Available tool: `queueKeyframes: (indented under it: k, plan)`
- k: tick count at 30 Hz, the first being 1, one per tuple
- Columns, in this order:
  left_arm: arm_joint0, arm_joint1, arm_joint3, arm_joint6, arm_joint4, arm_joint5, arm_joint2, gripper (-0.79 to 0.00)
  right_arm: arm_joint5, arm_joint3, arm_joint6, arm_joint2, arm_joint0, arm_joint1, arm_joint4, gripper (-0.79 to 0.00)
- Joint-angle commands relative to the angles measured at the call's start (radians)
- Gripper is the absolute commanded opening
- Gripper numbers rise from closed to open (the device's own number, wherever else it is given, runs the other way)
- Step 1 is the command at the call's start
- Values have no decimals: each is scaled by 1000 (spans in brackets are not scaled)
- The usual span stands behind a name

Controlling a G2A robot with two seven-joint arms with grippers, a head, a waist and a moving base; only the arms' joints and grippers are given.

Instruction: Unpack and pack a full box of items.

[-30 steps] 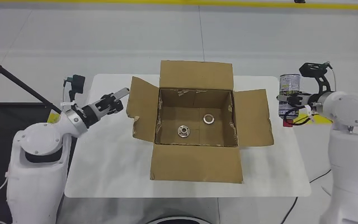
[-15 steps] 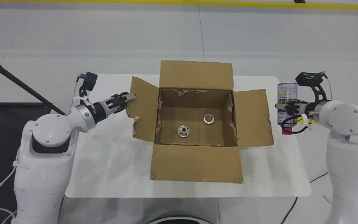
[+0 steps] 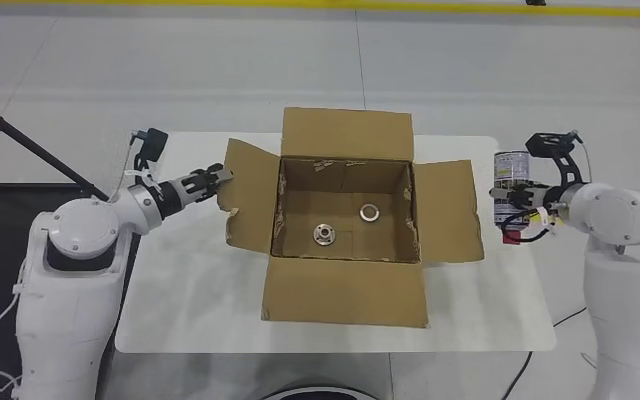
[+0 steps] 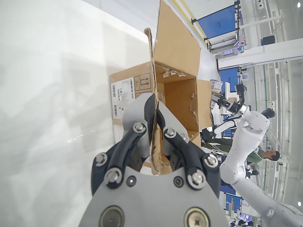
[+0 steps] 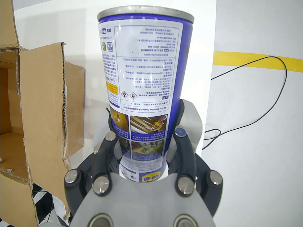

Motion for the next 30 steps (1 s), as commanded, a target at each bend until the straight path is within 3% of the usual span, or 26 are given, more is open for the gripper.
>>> queueKeyframes:
  k: [1,19,20,21,22,30]
  plan:
    - [0,5,3,-9,-1,-3,-11,-785,-1,-2,10,-3,-1,2,6,-785]
    - [23,40,21,-62,-22,-37,-86,-785,2,141,77,-108,64,12,54,-785]
    - [24,42,21,-61,-22,-39,-87,-643,1,164,81,-116,71,12,58,-785]
    - [24,43,21,-61,-23,-39,-86,-425,-1,183,80,-123,80,11,61,-785]
    - [24,44,21,-60,-26,-38,-85,0,-2,202,79,-132,88,11,65,-785]
    - [24,50,7,-8,-57,-8,-77,0,-14,358,40,-201,138,6,71,-785]
